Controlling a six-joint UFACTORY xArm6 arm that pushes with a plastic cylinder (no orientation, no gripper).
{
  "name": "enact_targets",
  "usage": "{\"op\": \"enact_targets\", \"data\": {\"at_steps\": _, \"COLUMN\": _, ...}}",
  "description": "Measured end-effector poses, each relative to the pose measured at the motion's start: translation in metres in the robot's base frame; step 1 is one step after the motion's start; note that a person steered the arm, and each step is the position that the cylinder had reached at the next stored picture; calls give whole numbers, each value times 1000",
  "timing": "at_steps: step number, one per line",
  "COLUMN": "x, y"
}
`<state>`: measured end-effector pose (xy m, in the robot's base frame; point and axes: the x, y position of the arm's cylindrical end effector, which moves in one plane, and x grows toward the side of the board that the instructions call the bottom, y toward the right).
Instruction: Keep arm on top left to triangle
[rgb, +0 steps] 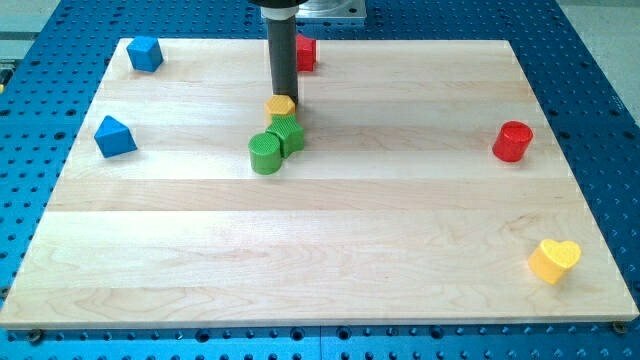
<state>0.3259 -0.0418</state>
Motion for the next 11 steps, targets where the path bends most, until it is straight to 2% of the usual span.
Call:
{"op": "enact_targets", "data": {"at_steps": 4, "x": 0, "y": -91}}
{"op": "enact_targets", "data": {"at_steps": 5, "x": -17, "y": -58}}
{"op": "enact_targets", "data": {"at_steps": 7, "x": -17, "y": -58}}
{"op": "enact_targets", "data": {"at_steps": 10, "x": -18, "y": -196}}
{"op": "enact_targets", "data": {"at_steps": 11, "x": 9, "y": -245}}
